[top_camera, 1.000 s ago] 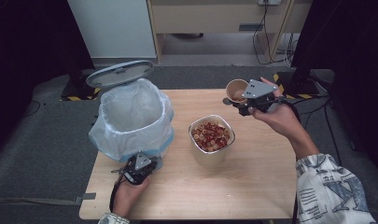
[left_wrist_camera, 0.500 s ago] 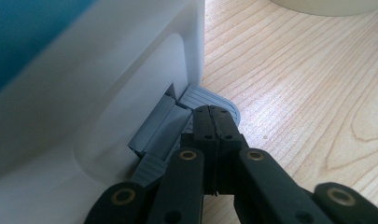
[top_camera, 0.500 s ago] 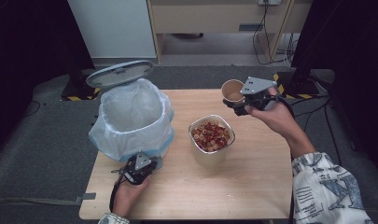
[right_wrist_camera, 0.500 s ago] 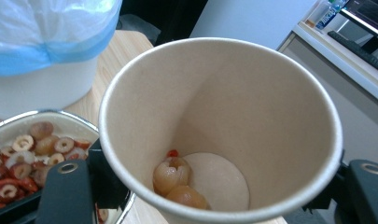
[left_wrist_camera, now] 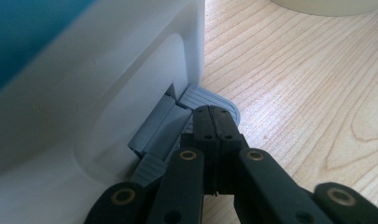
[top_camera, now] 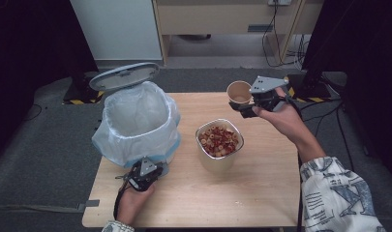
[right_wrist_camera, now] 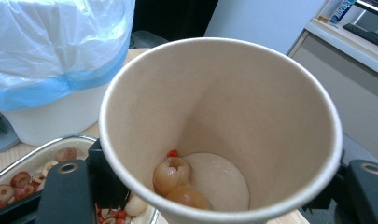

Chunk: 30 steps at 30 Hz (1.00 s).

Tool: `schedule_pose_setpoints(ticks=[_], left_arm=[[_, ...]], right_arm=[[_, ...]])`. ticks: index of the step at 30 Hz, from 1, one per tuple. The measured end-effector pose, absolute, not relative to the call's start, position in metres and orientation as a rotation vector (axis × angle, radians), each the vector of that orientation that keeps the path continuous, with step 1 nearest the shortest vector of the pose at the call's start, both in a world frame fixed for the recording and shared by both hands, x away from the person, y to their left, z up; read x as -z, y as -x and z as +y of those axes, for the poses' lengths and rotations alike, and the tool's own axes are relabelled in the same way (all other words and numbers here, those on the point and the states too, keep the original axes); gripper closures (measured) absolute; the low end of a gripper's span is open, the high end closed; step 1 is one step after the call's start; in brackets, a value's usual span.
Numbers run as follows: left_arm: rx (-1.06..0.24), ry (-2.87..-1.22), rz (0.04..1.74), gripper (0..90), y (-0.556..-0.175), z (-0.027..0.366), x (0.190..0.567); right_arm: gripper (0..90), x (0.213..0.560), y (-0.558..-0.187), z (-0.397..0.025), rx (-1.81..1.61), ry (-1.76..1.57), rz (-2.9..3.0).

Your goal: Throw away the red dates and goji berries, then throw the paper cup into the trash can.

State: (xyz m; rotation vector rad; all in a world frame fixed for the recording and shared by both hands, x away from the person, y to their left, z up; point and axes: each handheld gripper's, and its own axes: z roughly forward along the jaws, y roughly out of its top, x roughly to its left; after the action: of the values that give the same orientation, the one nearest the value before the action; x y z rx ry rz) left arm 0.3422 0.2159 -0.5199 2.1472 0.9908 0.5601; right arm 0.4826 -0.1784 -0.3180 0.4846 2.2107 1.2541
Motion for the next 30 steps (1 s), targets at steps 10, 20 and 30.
schedule_pose_setpoints(ticks=[10,20,30], left_arm=[[-0.560,-2.147,0.991,89.5,-0.342,0.216,0.520],[-0.554,-2.142,0.997,89.5,-0.342,0.216,0.520],[-0.561,-2.147,0.991,89.5,-0.342,0.216,0.520]], right_arm=[[28.2,0.315,-0.483,-0.175,-1.299,-0.507,2.220],[28.2,0.312,-0.483,-0.173,-1.349,-0.552,2.232],[28.2,0.306,-0.484,-0.161,-1.406,-0.585,2.253]])
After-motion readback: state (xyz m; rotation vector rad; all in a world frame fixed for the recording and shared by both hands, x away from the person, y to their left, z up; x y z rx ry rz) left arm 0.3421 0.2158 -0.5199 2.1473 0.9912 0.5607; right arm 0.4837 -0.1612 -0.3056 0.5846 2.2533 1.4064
